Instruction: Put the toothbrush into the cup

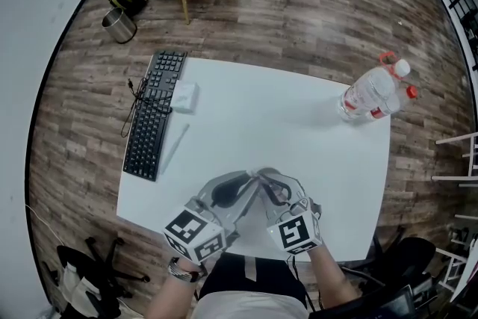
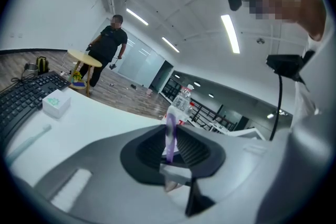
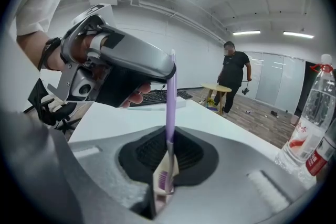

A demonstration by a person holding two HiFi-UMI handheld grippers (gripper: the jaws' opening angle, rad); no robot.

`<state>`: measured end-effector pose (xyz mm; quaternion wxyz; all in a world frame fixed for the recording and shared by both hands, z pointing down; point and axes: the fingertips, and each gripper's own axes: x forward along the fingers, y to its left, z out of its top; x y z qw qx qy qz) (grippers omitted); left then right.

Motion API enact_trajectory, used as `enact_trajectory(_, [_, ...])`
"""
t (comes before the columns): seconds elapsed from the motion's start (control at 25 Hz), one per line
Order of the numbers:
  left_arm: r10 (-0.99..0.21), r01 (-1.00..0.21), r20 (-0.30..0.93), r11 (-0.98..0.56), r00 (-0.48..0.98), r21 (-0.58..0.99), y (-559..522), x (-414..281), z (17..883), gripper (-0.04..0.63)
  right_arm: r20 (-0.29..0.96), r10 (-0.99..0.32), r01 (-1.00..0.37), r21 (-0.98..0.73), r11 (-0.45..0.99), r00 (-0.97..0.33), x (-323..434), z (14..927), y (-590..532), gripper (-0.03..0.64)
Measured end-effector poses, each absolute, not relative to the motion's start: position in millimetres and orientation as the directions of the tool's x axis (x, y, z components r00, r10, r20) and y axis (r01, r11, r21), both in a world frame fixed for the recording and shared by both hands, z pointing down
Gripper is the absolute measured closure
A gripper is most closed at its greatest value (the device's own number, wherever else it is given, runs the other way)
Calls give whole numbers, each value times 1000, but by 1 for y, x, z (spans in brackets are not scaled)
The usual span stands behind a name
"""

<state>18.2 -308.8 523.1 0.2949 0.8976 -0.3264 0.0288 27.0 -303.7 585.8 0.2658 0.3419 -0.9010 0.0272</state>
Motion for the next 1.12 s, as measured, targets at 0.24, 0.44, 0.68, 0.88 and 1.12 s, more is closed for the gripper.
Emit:
enact_trajectory(0.24, [-567,-597,244,-599,787,534,-305,20,529,523,508,-599,-628,138,766,-619,27,591,-301,594])
enact_trajectory(0.44, [-570,-592,243,-574,785,565,-305,20,534,522,509,-606,-635,142,759,-611,30,593,-302,558])
enact_trajectory(0.68, [-571,-598,258,-556,780,577,-310,19,541,522,512,-590,-646,86,758,-624,33,593,-302,552])
enact_trajectory(0.88, [-568,-600,269,-543,778,587,-309,19,548,522,516,-587,-647,81,758,-624,36,593,-300,538])
enact_trajectory(1.12, [-559,-607,292,-536,776,587,-309,21,560,522,507,-581,-656,40,754,-637,39,597,-297,537])
